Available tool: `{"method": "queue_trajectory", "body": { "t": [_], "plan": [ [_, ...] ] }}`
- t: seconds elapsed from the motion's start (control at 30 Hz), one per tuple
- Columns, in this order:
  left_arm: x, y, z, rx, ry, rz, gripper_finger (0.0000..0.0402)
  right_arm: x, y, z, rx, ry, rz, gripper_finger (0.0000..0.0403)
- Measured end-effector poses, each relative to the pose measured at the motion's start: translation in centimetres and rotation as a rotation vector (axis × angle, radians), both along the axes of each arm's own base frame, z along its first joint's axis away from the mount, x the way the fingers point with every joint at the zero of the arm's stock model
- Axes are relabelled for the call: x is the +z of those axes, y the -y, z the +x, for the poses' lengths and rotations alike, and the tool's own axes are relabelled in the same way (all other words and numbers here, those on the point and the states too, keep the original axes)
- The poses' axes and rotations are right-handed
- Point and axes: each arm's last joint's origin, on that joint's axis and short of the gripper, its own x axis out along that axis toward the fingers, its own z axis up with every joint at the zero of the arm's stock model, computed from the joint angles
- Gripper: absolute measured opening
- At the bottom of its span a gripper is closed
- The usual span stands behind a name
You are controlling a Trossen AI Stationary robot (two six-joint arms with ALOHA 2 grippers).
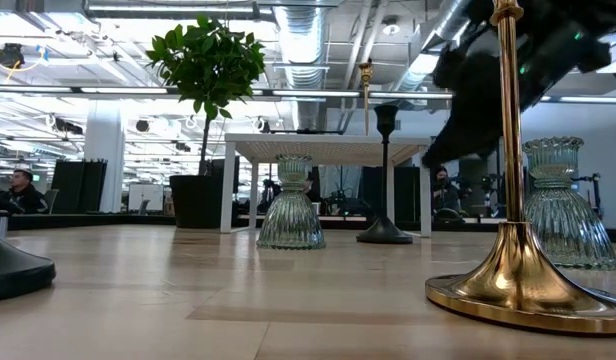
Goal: Pick & Place candle stick holders
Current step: Put the top black candle holder on the shelf
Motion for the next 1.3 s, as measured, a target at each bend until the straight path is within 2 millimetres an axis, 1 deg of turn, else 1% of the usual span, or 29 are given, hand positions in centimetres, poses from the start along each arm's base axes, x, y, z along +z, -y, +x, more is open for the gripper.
{"method": "queue_trajectory", "body": {
  "t": [0.13, 0.3, 0.43, 0.7, 0.8, 0.87, 0.97, 1.1, 1.3],
  "plan": [
    [0.0, 0.0, 0.0, 0.0, 0.0, 0.0, 0.0108, -1.7, 0.5, 1.1, -0.036, -0.036, -0.017, 0.0061],
    [0.0, 0.0, 0.0, 0.0, 0.0, 0.0, 0.0108, -2.7, 0.6, 2.7, -0.045, 0.036, 0.002, 0.008],
    [0.0, 0.0, 0.0, 0.0, 0.0, 0.0, 0.0108, -2.8, 1.0, 2.8, -0.09, 0.046, -0.029, 0.0111],
    [0.0, 0.0, 0.0, 0.0, 0.0, 0.0, 0.0108, -2.4, 1.9, 3.1, -0.135, 0.086, -0.034, 0.0207],
    [0.0, 0.0, 0.0, 0.0, -0.001, 0.0, 0.0108, -2.4, 2.1, 3.1, -0.126, 0.093, -0.019, 0.0224],
    [0.0, 0.0, 0.0, 0.0, -0.002, 0.0, 0.0108, -2.4, 2.2, 3.1, -0.126, 0.093, -0.015, 0.0224],
    [0.0, 0.0, 0.0, 0.0, -0.004, 0.001, 0.0108, -2.2, 2.3, 3.3, -0.126, 0.114, -0.019, 0.0209],
    [0.0, 0.0, 0.0, 0.0, -0.004, 0.001, 0.0108, -1.8, 2.5, 3.6, -0.109, 0.162, -0.016, 0.0175],
    [0.0, 0.0, 0.0, 0.0, -0.004, 0.001, 0.0108, -1.8, 2.5, 3.6, -0.107, 0.166, -0.016, 0.012]
  ]
}}
